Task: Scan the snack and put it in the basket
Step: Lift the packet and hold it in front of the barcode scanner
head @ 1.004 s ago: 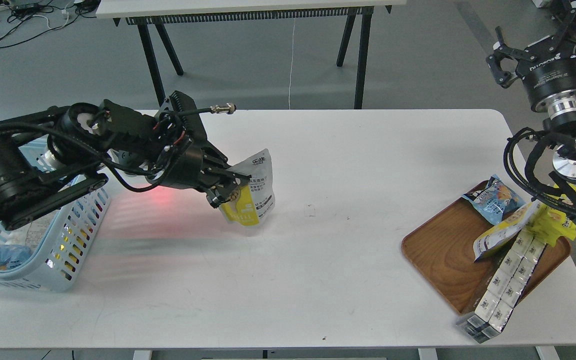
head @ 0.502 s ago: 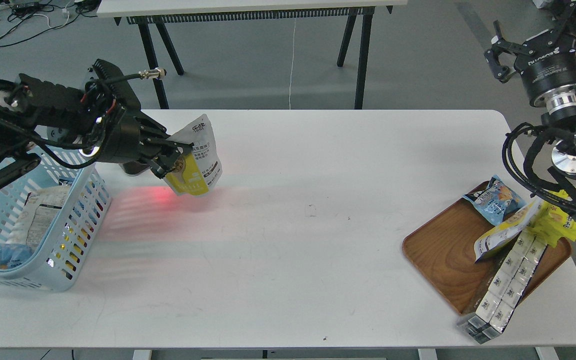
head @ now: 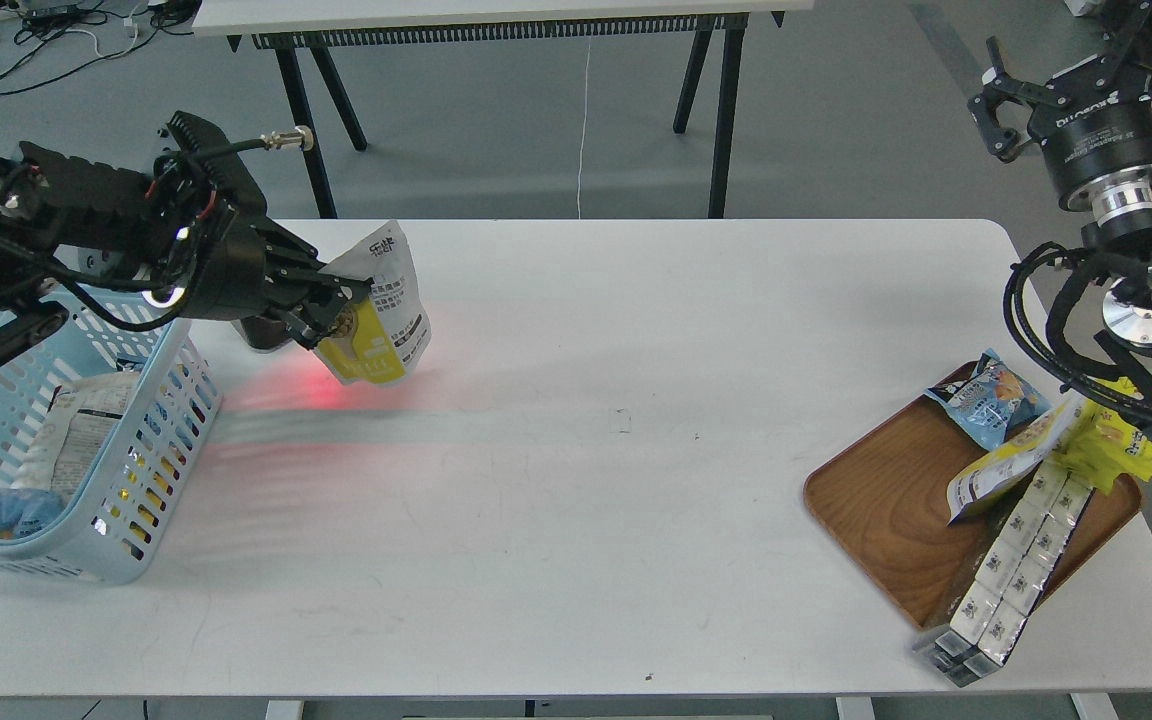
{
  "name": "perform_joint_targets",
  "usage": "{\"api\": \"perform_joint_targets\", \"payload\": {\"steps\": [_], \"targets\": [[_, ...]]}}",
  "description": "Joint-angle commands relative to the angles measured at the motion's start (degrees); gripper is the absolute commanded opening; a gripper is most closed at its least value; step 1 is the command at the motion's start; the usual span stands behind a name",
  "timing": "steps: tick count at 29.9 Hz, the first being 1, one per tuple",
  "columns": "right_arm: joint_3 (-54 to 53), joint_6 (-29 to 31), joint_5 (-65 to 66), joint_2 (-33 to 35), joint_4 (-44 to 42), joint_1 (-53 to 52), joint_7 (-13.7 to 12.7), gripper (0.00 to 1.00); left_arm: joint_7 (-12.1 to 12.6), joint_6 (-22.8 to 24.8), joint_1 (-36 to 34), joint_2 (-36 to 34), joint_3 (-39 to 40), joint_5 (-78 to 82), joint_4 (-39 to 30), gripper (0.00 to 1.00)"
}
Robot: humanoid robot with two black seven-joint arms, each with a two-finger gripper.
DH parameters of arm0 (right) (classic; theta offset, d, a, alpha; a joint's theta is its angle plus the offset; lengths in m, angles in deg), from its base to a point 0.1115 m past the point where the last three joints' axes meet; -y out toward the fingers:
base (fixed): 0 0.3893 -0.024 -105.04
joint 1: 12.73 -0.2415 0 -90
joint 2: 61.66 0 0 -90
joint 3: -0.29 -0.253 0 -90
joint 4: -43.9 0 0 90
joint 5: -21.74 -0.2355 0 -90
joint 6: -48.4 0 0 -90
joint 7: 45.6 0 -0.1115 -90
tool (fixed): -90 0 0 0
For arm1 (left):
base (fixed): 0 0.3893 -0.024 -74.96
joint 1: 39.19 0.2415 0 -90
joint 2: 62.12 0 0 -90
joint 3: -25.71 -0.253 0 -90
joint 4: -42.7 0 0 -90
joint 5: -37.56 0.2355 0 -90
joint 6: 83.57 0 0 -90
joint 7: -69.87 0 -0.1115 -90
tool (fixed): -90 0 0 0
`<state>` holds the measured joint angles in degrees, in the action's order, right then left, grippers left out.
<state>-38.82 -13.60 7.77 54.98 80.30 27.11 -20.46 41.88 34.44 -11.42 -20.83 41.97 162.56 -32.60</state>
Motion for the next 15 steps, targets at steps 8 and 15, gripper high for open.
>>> {"api": "perform_joint_targets", "payload": {"steps": [8,15], "targets": [[0.00,0.00,0.00,-0.53,0.25,-0.90,-0.01,0.99,0.00,-0.01,0.00,0.73,-0.35,0.00,-0.91,0.00],[-0.09,0.00,0.00,-0.71,0.34,-1.08,-0.01,0.99,0.00,-0.01,0.09,0.73,-0.61,0.00,-1.08,0.00]]}}
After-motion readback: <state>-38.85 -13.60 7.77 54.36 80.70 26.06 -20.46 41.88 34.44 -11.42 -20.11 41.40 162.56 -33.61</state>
